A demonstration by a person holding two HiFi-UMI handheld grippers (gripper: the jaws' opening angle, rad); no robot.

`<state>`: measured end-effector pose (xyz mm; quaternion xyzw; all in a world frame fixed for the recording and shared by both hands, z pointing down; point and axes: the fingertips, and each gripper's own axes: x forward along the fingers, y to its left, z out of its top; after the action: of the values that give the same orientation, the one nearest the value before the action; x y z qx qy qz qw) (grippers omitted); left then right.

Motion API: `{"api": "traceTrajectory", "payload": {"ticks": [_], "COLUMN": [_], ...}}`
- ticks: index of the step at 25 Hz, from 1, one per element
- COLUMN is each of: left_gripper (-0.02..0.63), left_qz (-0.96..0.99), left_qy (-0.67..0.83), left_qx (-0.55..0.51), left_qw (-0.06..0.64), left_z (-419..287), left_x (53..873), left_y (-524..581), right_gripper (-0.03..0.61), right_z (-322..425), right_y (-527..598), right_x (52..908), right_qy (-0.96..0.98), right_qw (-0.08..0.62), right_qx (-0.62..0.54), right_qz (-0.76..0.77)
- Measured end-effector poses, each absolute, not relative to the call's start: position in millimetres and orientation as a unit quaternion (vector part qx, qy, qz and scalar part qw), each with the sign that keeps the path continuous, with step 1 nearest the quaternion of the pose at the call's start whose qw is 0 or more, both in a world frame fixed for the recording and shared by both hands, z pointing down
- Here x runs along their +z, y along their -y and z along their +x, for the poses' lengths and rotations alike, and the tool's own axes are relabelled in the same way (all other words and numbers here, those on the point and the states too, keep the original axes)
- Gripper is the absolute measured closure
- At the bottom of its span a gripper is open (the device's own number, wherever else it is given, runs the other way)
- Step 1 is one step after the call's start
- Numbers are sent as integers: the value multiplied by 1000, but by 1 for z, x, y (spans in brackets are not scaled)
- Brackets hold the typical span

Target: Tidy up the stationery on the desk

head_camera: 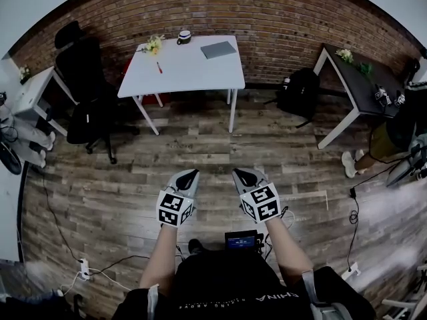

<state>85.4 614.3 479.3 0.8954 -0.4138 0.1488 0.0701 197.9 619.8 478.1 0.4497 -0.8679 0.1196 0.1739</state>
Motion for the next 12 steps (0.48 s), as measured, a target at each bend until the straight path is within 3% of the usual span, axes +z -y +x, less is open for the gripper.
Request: {"api": "traceTrajectory", "payload": {"ticks": [12], "left_gripper": [607], "left_qz": [882], "left_qy": [439], "left_qx": [157], "left_qw": [77], "left_z": [127], "left_x": [489], "left_y": [-593], "right_gripper": [569], "right_z": [243], "right_y": [-593], "right_x": [484], "right_qy": [881], "right_qw": [168], "right_qx": [122], "right_qz": [424]}}
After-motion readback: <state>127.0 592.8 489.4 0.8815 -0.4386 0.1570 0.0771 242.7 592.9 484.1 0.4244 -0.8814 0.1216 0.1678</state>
